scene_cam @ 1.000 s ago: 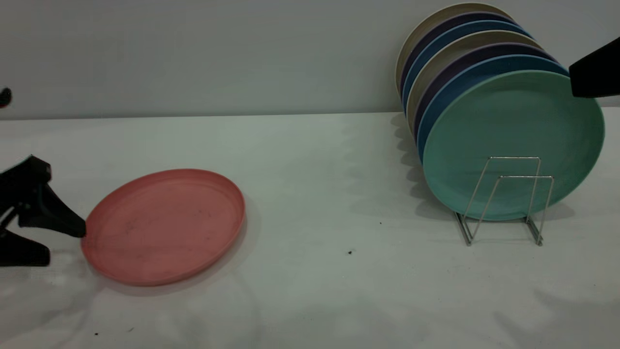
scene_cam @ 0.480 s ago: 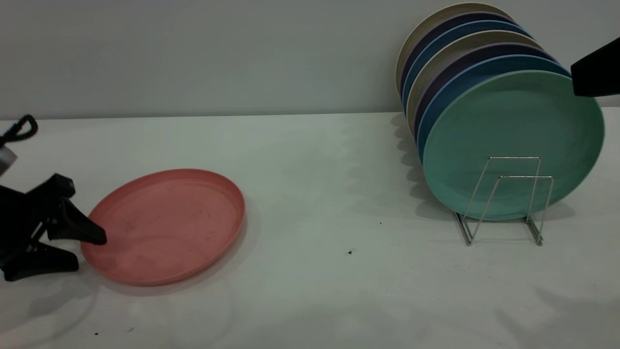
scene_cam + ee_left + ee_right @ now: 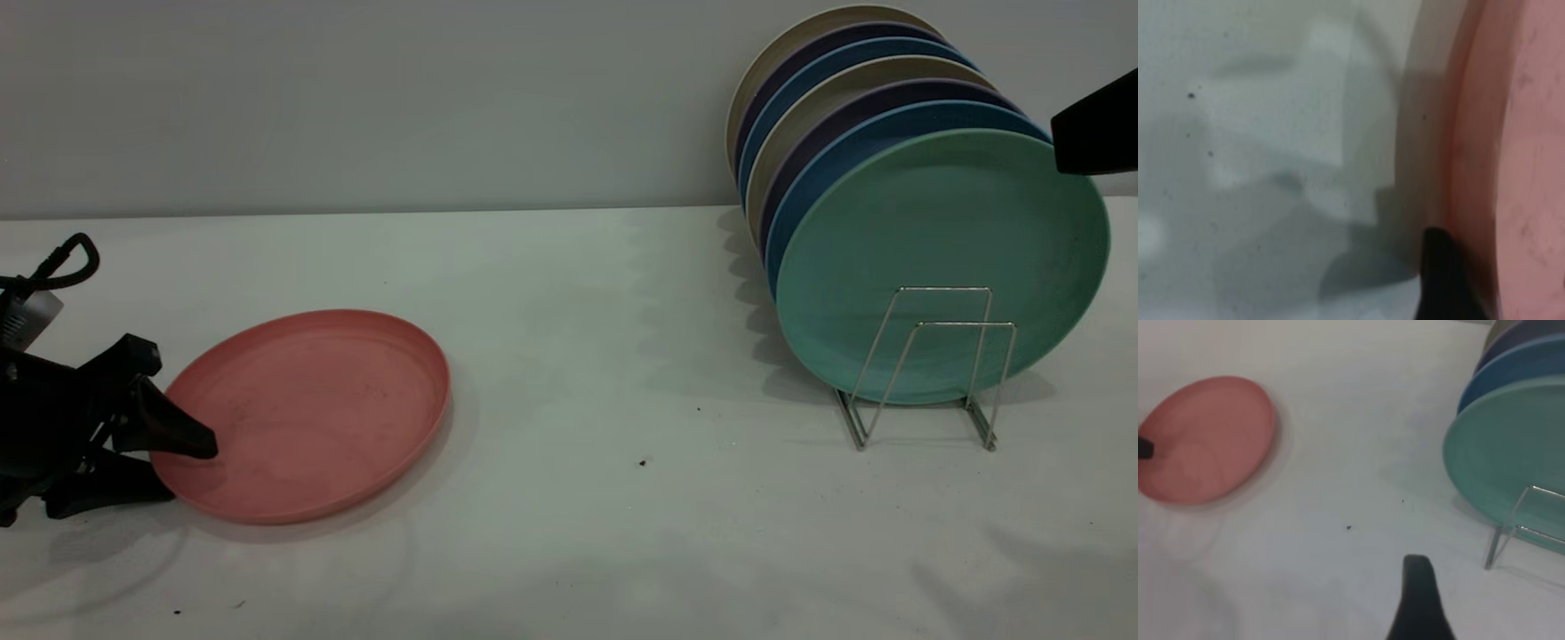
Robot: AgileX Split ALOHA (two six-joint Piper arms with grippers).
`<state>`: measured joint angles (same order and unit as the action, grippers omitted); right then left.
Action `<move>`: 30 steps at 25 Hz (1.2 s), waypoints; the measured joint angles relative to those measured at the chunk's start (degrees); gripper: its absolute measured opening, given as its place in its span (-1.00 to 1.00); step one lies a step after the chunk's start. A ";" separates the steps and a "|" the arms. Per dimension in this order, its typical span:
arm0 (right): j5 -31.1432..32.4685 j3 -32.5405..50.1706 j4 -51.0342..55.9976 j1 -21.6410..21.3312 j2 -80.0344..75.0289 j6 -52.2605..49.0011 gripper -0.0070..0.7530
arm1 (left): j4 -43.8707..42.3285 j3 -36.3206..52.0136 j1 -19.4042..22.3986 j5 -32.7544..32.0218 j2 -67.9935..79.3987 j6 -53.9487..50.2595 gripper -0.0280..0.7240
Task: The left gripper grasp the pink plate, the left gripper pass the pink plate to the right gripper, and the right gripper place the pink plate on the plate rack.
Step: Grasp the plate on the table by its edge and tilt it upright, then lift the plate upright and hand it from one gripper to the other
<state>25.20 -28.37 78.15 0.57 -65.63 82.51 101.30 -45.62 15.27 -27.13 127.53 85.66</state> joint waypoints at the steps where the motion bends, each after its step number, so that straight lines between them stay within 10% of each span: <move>1: 0.00 0.00 0.38 0.00 0.00 0.00 0.54 | 0.00 0.00 0.00 0.00 0.00 0.00 0.18; 9: 0.05 0.00 0.86 0.00 0.00 0.00 0.54 | 0.06 0.00 0.00 0.98 0.00 0.55 -0.84; 30: 10.66 -7.21 10.99 0.00 -16.09 4.94 0.38 | -0.66 -2.85 -4.50 -2.15 -10.83 4.24 -0.89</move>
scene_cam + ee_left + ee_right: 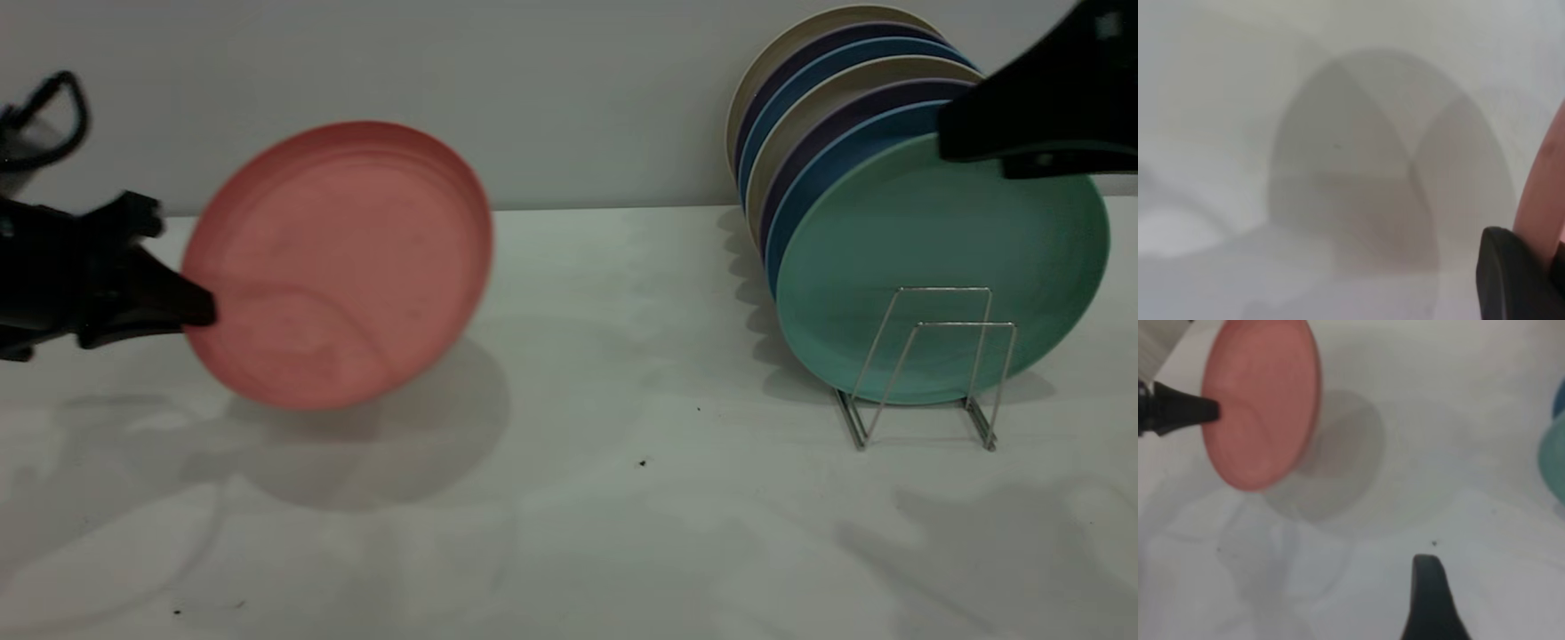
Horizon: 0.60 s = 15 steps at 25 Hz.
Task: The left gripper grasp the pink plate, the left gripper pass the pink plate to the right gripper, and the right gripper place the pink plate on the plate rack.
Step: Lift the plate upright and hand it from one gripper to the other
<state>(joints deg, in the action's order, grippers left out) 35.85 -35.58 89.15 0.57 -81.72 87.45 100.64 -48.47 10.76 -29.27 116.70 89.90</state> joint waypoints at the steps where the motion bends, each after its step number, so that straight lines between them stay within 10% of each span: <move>1: 0.86 -0.74 0.82 0.00 -1.99 0.57 0.38 | -0.02 0.00 -1.14 0.00 0.00 0.12 -0.89; 15: 2.29 -9.65 8.65 9.07 -22.30 5.59 0.38 | -0.09 -1.15 -13.69 -0.71 0.00 -1.32 -0.89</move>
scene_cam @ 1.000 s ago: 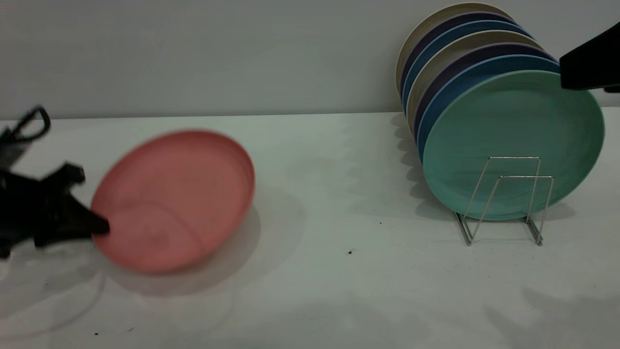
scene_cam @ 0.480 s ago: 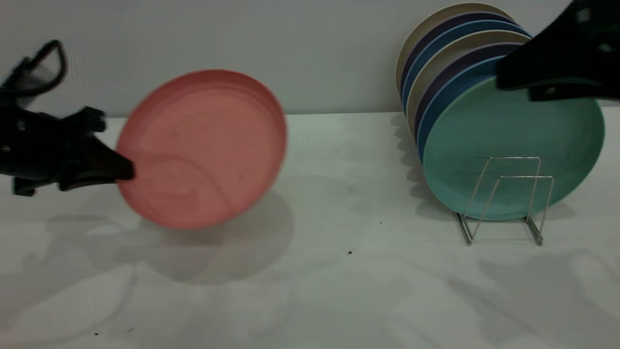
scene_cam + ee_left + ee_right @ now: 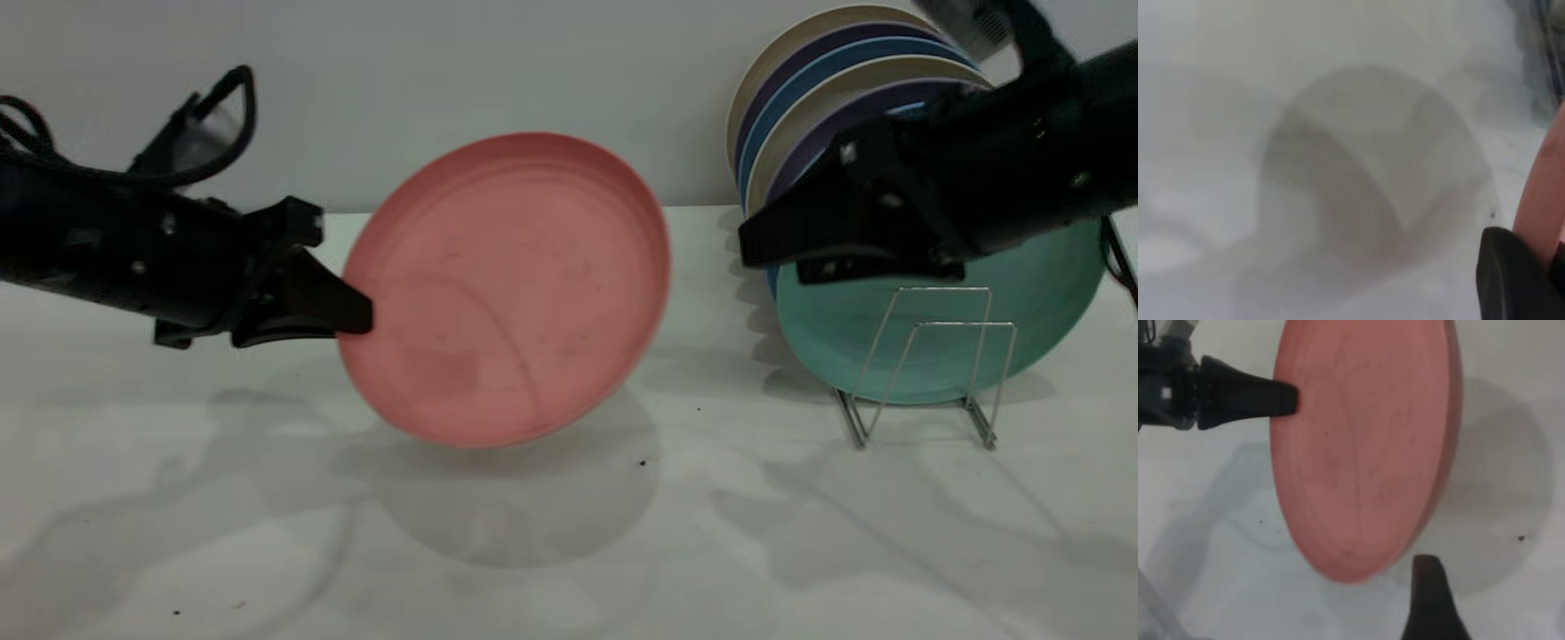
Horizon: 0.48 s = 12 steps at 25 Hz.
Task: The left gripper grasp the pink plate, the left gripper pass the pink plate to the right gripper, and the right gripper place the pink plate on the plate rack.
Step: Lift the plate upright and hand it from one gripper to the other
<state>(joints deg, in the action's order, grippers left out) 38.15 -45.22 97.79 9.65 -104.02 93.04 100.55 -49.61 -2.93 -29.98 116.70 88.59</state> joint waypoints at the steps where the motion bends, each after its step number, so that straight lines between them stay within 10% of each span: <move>1: 0.00 -0.17 0.40 0.07 -0.57 0.04 0.38 | 0.00 0.00 -0.45 -0.08 0.00 -0.11 -0.89; 12: 2.49 -0.35 2.83 0.07 -2.53 0.33 0.38 | 0.00 -0.12 -5.63 -1.15 0.00 -1.28 -0.89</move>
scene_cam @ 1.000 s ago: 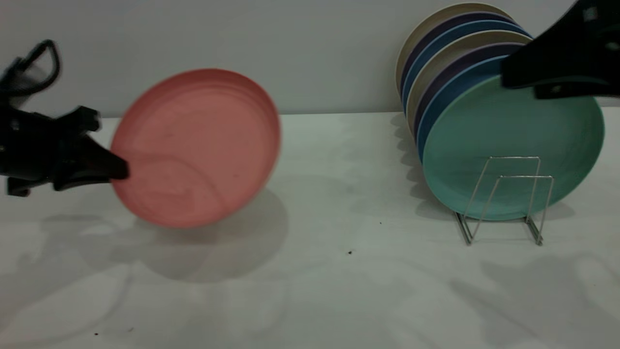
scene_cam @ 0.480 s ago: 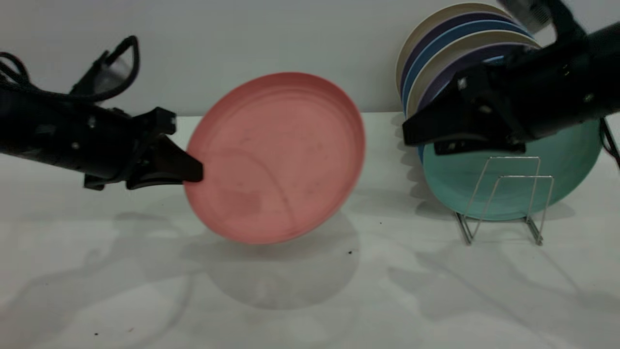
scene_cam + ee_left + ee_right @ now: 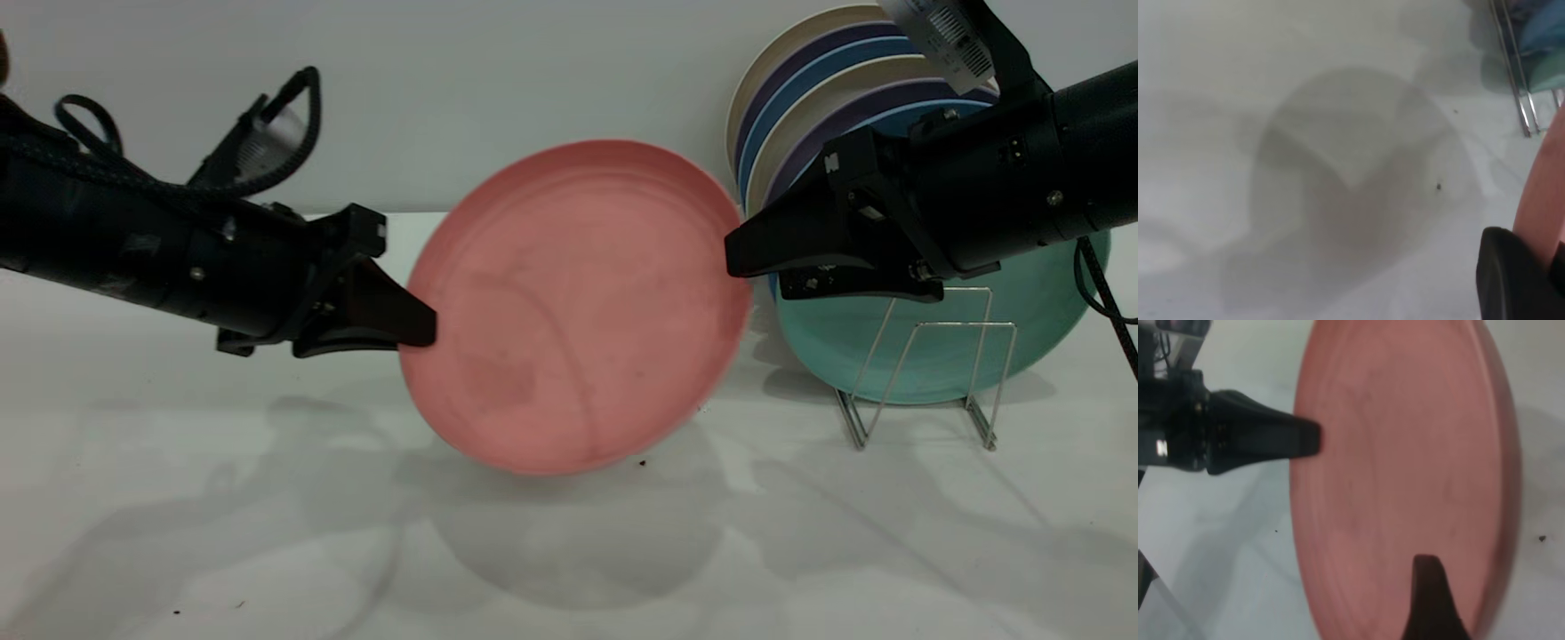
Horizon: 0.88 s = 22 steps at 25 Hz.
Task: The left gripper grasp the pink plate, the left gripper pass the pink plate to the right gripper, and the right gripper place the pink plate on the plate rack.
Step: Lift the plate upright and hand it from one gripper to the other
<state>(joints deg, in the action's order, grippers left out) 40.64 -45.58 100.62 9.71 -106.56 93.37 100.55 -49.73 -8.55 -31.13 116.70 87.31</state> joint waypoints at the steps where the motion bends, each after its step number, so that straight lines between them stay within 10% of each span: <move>1: 0.05 0.00 0.02 0.00 -0.05 0.00 0.38 | 0.00 0.00 -0.47 -0.20 0.00 0.00 -0.89; 22: 2.01 -0.08 0.23 0.00 -0.05 -1.95 0.31 | -0.10 -0.37 -0.95 -8.47 0.00 -0.99 -0.89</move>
<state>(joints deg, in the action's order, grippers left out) 42.65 -45.66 100.85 9.71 -106.60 91.42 100.45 -50.11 -9.51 -39.60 116.70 86.32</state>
